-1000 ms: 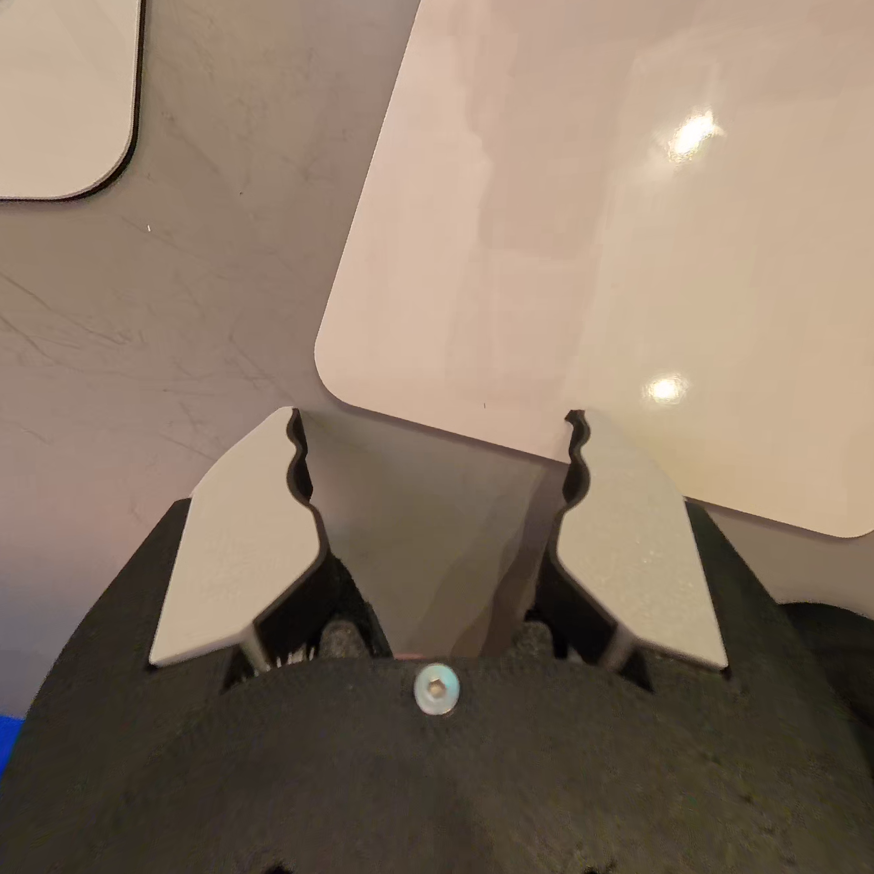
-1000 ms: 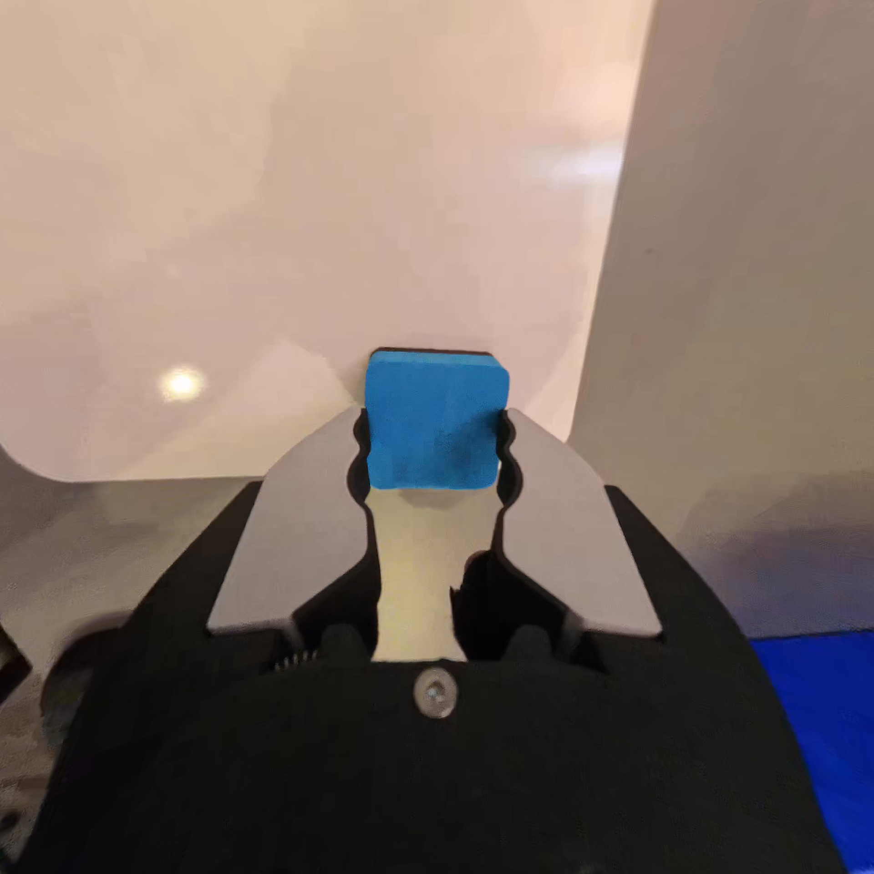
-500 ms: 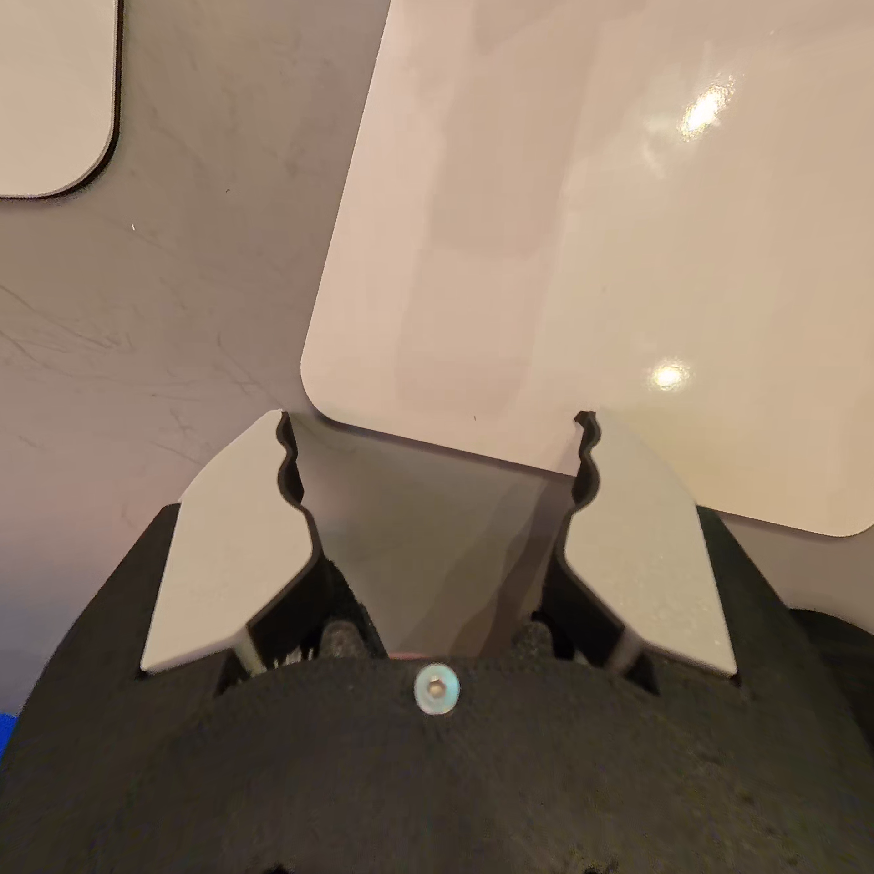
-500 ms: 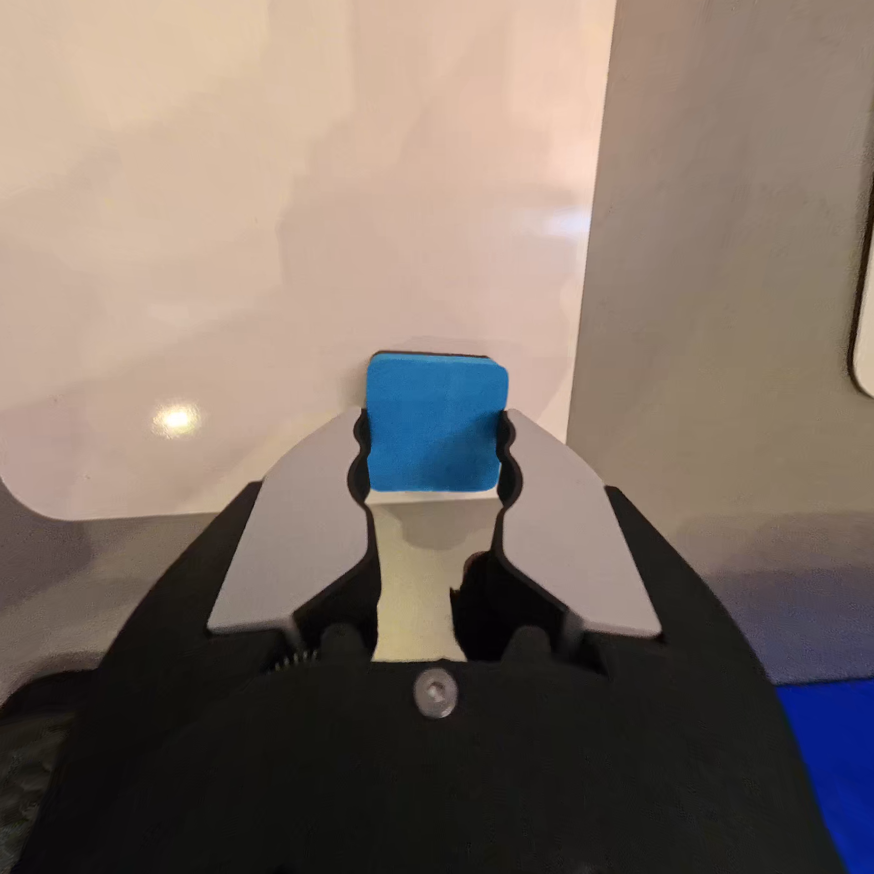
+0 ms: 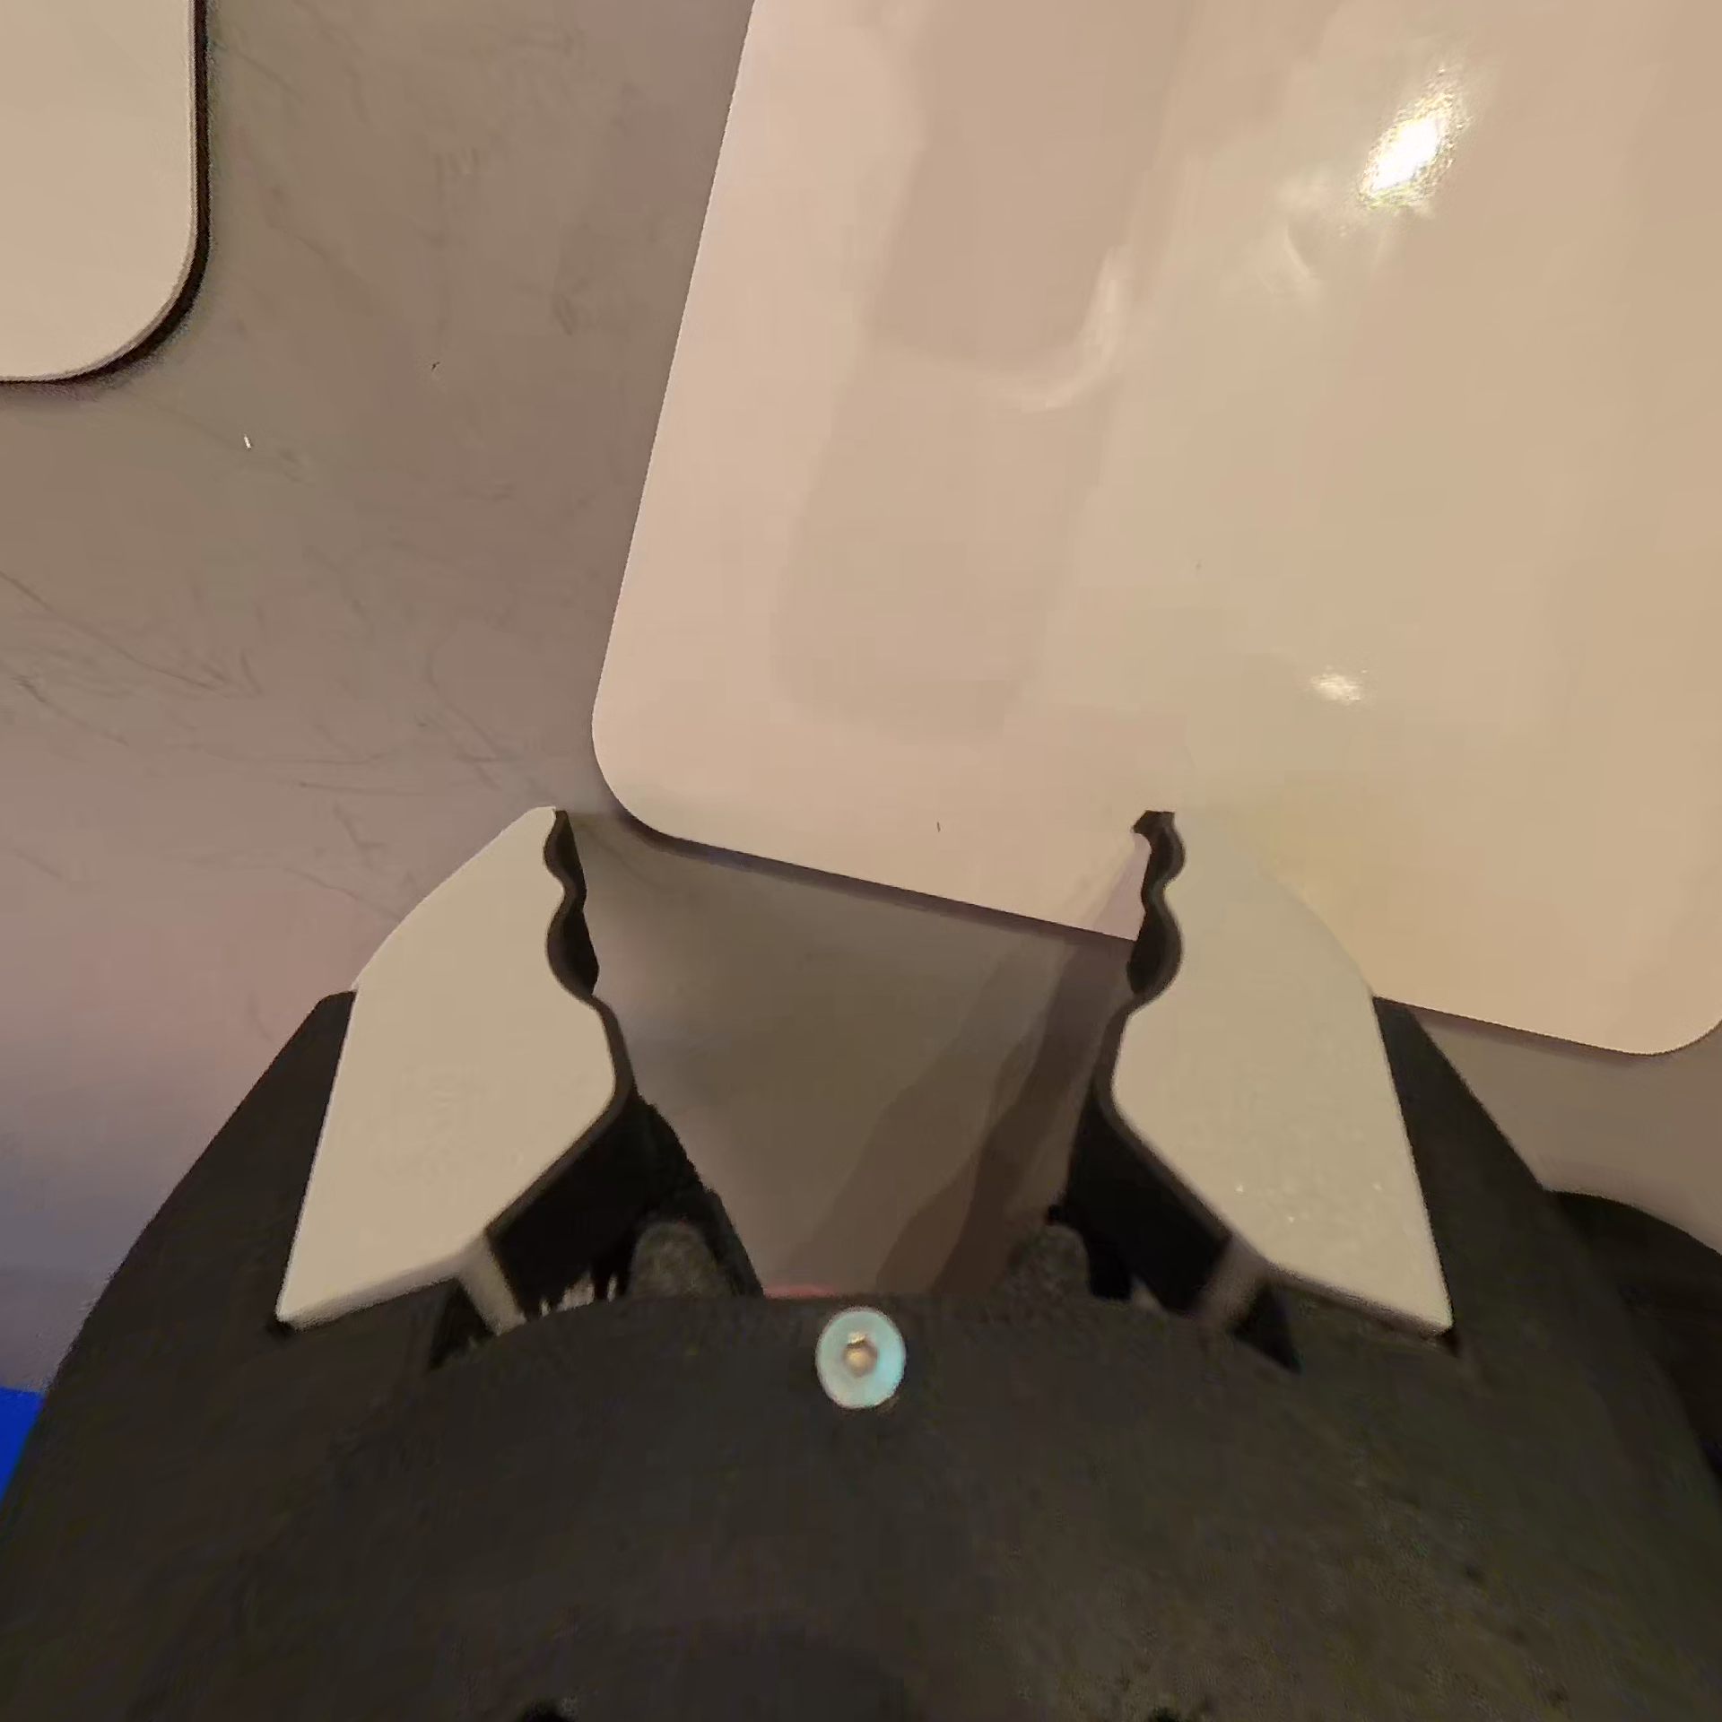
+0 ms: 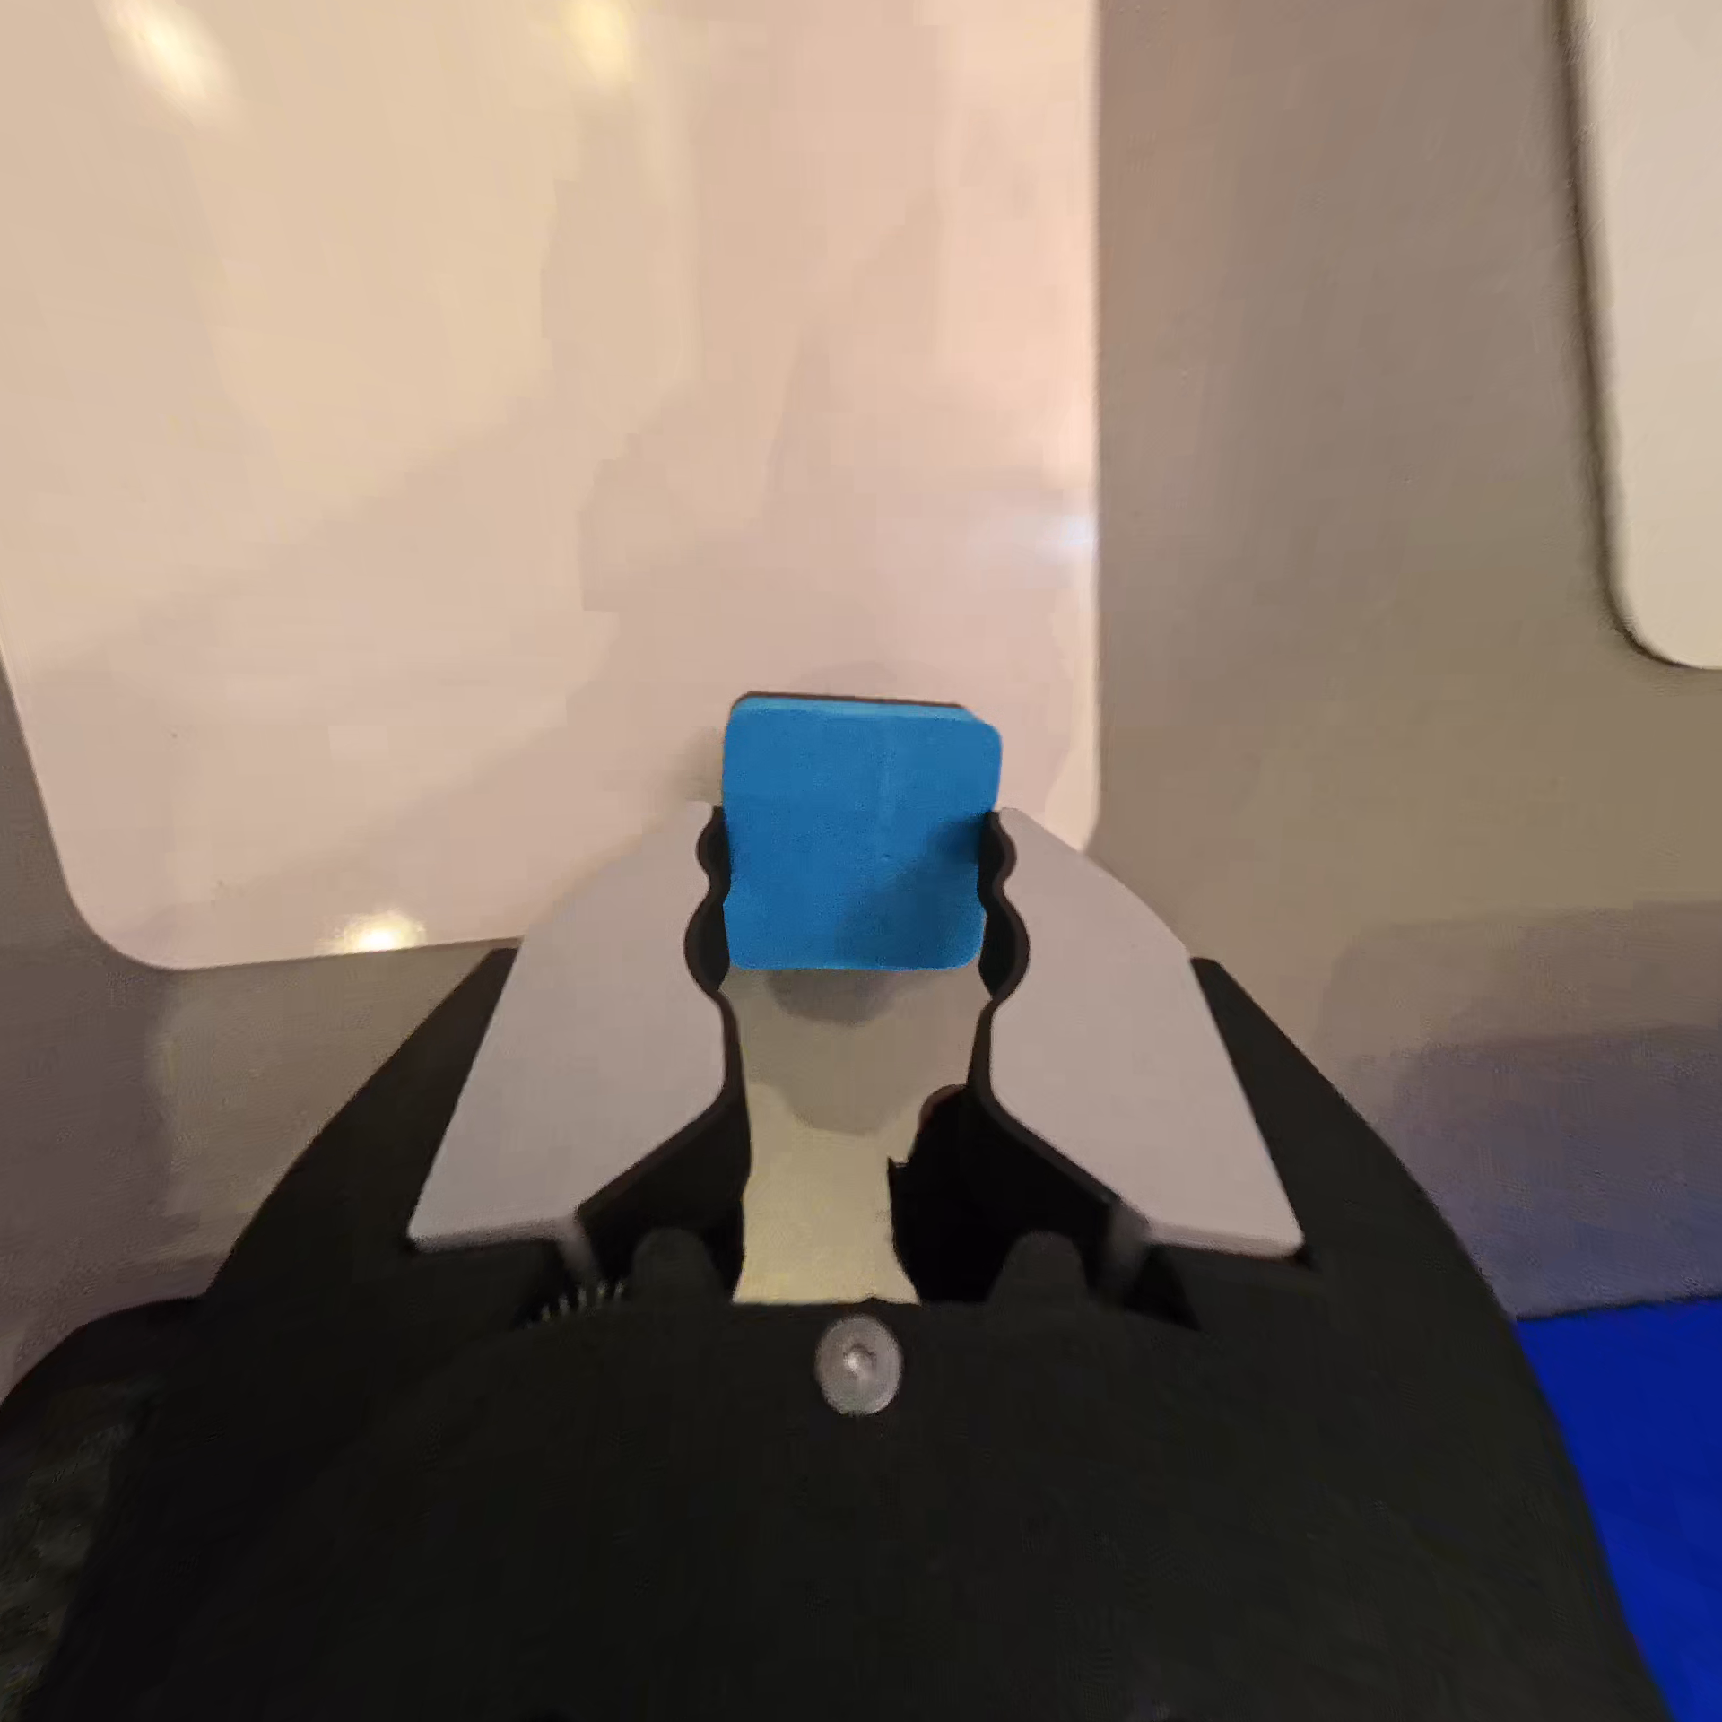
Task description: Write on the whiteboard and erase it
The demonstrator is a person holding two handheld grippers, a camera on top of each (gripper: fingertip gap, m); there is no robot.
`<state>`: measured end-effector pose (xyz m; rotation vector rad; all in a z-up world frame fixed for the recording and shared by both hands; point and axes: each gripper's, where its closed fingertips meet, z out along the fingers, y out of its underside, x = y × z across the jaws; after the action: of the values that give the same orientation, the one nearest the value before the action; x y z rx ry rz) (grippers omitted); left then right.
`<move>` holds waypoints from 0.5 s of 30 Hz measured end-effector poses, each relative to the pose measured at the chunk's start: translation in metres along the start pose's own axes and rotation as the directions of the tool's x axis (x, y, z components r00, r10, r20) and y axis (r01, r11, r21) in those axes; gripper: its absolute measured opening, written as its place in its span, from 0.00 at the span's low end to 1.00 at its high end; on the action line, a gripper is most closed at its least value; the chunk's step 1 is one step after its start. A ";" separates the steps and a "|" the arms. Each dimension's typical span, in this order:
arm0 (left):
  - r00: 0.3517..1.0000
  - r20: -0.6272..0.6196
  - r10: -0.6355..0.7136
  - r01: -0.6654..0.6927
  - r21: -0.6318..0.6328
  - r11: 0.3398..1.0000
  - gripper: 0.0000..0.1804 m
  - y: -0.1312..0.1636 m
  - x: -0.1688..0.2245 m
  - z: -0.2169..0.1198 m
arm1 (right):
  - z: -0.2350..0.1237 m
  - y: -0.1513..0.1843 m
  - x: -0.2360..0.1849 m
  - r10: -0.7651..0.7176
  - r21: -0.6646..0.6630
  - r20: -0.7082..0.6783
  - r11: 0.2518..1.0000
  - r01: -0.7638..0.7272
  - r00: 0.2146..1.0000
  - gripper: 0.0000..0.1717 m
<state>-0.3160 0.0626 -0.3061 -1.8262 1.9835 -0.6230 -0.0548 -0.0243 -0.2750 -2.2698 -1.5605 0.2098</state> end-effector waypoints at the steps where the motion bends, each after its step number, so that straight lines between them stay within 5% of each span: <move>1: 1.000 0.000 0.000 0.000 -0.008 1.000 0.63 0.000 0.000 0.000 | -0.008 0.002 0.008 0.008 0.019 -0.040 1.000 -0.007 0.999 0.31; 4: 1.000 -0.004 0.005 -0.005 -0.023 1.000 0.63 0.000 0.000 0.000 | -0.028 0.024 0.033 0.007 -0.033 -0.144 0.999 -0.012 0.990 0.31; 11: 1.000 0.009 -0.014 0.014 -0.037 0.999 0.64 -0.002 0.000 0.001 | -0.035 0.052 0.055 -0.024 -0.127 -0.144 0.992 0.006 0.989 0.31; 15: 0.999 0.019 -0.029 0.029 -0.027 0.999 0.64 -0.002 0.000 0.002 | -0.021 0.038 0.011 -0.070 -0.073 -0.001 0.995 0.070 0.998 0.31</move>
<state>-0.3128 0.0618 -0.3066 -1.8732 1.9663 -0.5874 -0.0108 -0.0304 -0.2688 -2.2635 -1.6682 0.1316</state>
